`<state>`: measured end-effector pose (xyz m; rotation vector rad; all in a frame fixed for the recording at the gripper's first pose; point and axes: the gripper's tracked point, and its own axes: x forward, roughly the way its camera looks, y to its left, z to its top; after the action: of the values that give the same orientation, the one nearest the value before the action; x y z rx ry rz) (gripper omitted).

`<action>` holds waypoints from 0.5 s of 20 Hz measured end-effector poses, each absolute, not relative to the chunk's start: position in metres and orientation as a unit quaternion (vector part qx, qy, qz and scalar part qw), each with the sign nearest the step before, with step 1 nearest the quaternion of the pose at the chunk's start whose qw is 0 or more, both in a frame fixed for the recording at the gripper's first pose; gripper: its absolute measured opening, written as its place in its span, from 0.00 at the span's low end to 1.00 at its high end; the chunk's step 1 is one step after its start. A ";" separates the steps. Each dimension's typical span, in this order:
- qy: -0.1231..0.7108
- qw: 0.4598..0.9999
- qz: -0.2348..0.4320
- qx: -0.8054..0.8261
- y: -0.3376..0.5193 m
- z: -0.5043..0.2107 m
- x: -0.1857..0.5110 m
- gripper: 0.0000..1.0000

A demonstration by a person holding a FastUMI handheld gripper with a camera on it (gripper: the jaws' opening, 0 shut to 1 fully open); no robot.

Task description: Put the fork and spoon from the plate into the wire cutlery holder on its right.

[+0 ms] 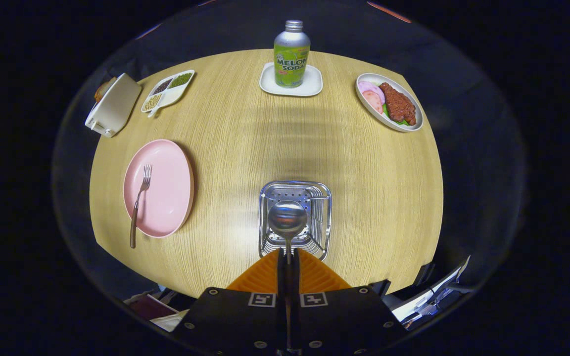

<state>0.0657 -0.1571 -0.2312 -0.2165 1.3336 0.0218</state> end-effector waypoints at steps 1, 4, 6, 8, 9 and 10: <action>0.621 0.777 0.013 -0.104 -0.156 -0.233 0.067 0.04; 0.627 0.772 0.015 -0.107 -0.156 -0.240 0.076 0.04; 0.631 0.768 0.008 -0.110 -0.161 -0.244 0.079 0.05; 0.628 0.770 0.002 -0.110 -0.165 -0.245 0.082 0.06; 0.625 0.773 0.001 -0.106 -0.165 -0.243 0.084 0.06; 0.621 0.778 -0.001 -0.100 -0.165 -0.241 0.085 0.10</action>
<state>0.0854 -0.1651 -0.2414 -0.2172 1.3421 -0.0023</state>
